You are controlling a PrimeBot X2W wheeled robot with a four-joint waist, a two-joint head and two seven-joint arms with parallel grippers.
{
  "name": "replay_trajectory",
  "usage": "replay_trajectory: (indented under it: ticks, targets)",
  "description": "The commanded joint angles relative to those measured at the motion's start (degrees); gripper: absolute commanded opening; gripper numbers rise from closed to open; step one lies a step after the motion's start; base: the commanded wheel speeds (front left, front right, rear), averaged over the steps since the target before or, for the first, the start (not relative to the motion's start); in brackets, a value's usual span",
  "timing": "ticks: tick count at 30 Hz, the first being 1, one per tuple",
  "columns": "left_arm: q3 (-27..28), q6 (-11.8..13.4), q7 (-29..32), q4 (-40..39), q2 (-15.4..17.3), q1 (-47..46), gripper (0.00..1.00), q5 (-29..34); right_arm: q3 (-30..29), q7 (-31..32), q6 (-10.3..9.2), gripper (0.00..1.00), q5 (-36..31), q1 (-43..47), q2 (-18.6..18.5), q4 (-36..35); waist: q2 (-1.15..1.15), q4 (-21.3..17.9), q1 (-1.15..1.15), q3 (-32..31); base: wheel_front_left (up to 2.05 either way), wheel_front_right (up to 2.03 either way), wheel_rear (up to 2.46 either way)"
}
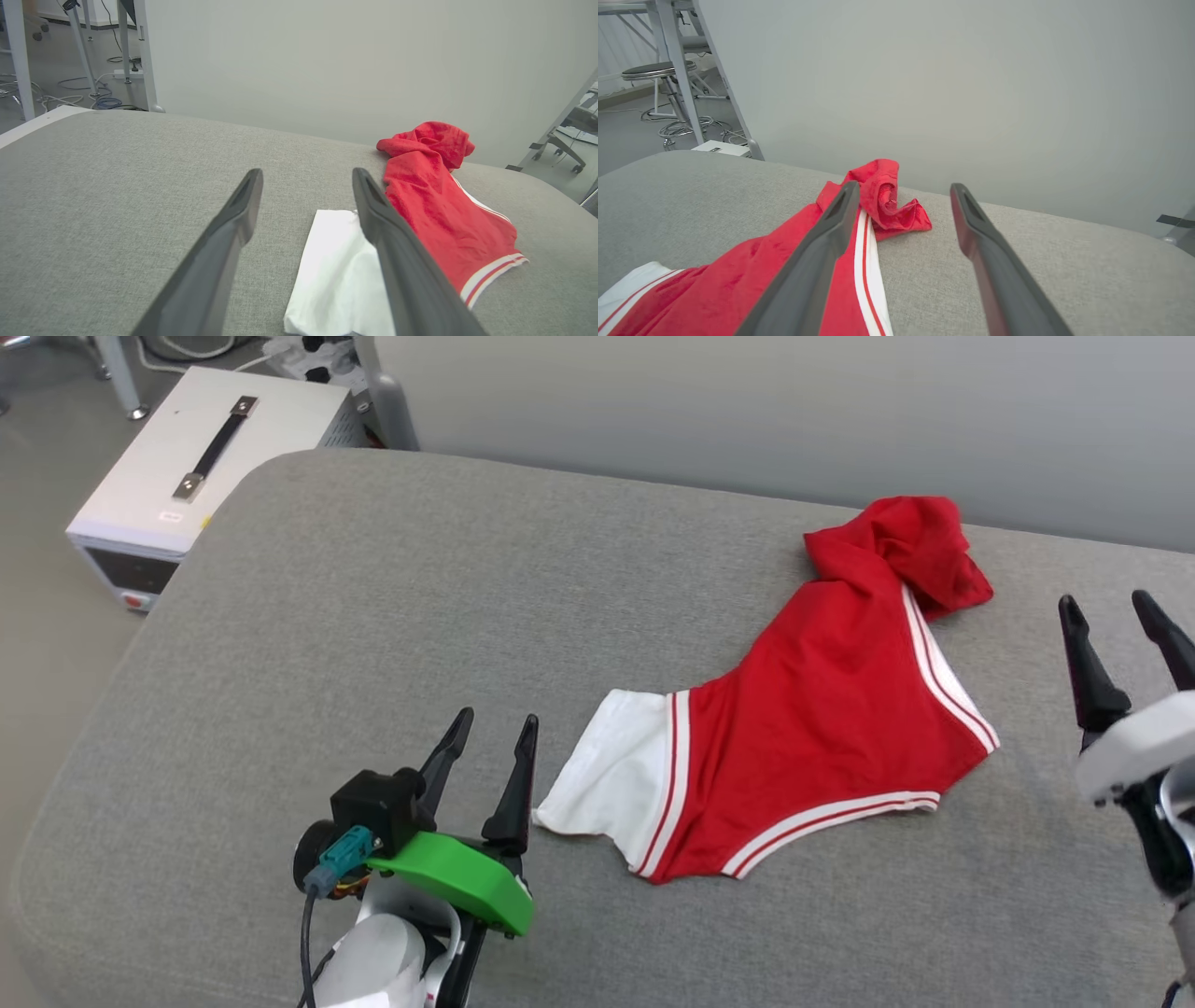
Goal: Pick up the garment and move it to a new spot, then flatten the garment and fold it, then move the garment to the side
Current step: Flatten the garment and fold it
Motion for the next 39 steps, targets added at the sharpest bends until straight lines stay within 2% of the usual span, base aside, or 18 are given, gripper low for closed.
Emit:
replay_trajectory:
  ticks: [1,8,14,20,24,26,28,31,33,35,39]
  targets:
    - [0.38,0.27,-0.32,-0.14,-0.14,0.86,1.00,-0.67,-1.85,-0.60,-0.09,1.00,-0.34,3.29,1.22,-2.22,0.00,-3.28,0.00,-2.11,0.00,0.00,0.00]
    - [1.64,0.60,-0.33,1.16,-0.33,2.01,1.00,-1.26,-10.61,-0.28,-0.09,1.00,-2.86,16.75,8.75,-13.61,0.00,-5.92,0.00,-2.37,0.00,0.00,0.00]
    - [1.67,0.34,-0.33,2.98,-0.54,2.48,1.00,-1.30,-13.07,0.00,-0.09,1.00,-6.37,23.68,13.77,-20.31,0.00,-7.02,0.00,-2.00,0.00,0.00,0.00]
    - [1.77,0.10,-0.33,3.31,-0.16,2.32,1.00,0.11,-13.37,-0.29,-0.09,1.00,-7.97,25.20,15.35,-23.64,0.00,-8.51,0.00,-0.78,0.00,0.00,0.00]
    - [1.73,1.04,0.01,3.86,0.21,1.55,1.00,1.43,-13.41,0.19,-0.09,1.00,-8.34,25.20,15.43,-24.96,0.00,-9.56,0.00,0.19,0.00,0.00,0.00]
    - [1.87,2.09,2.40,4.59,0.45,0.83,1.00,1.47,-13.49,0.37,-0.09,1.00,-8.50,25.18,15.47,-25.55,0.00,-10.09,0.00,0.86,0.00,0.00,0.00]
    - [1.62,2.98,7.23,5.41,0.96,-0.17,1.00,1.44,-13.69,0.62,-0.09,1.00,-8.58,25.17,15.62,-25.94,0.00,-10.59,0.00,1.56,0.00,0.00,0.00]
    - [1.75,4.03,16.89,5.13,1.00,-1.82,1.00,-0.63,-13.69,0.85,-0.09,1.00,-8.72,25.17,15.72,-26.40,0.00,-11.32,0.00,2.79,0.00,0.00,0.00]
    - [0.49,5.28,25.13,4.68,2.37,-2.54,1.00,0.19,-13.60,0.90,-0.09,1.00,-8.77,25.13,15.75,-26.52,0.00,-11.77,0.00,3.42,0.00,0.00,0.00]
    - [0.16,7.40,32.04,3.04,3.72,-3.05,1.00,0.97,-13.41,0.98,-0.09,1.00,-8.80,24.91,15.81,-26.54,0.00,-12.27,0.00,4.14,0.00,0.00,0.00]
    - [-0.05,11.51,39.99,0.54,6.16,-3.04,1.00,3.39,-12.79,1.00,-0.09,1.00,-8.76,24.20,16.01,-26.30,0.00,-13.19,0.00,5.58,0.00,0.00,0.00]
